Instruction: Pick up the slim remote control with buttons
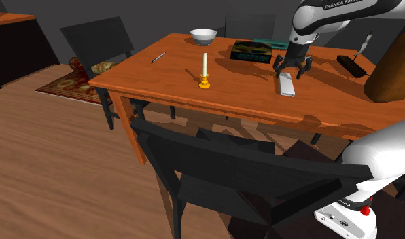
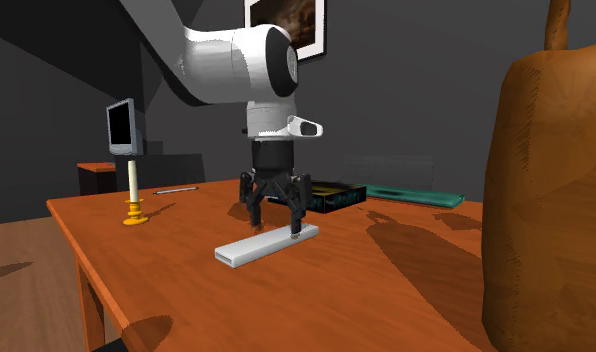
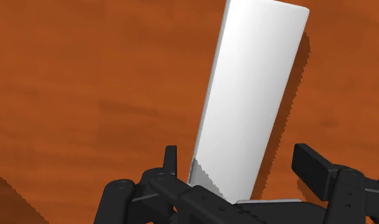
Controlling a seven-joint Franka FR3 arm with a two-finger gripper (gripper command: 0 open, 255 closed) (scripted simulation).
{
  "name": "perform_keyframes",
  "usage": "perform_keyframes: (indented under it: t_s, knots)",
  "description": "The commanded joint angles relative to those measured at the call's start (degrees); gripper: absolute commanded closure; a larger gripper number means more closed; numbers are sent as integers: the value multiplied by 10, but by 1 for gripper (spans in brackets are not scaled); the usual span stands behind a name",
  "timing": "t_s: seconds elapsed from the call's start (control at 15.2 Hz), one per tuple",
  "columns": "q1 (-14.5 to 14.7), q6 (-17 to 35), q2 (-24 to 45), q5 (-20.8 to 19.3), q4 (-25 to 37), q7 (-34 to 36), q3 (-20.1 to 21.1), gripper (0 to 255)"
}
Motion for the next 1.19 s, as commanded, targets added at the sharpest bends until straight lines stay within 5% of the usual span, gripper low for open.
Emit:
perform_keyframes:
  t_s: [0.0,0.2,0.26,1.12]
  knots:
    - [0,16,3,0,-13,1,0,0]
    - [0,29,6,0,-22,2,0,0]
    - [0,28,7,0,-21,1,0,255]
    - [0,-3,-1,0,3,1,1,255]
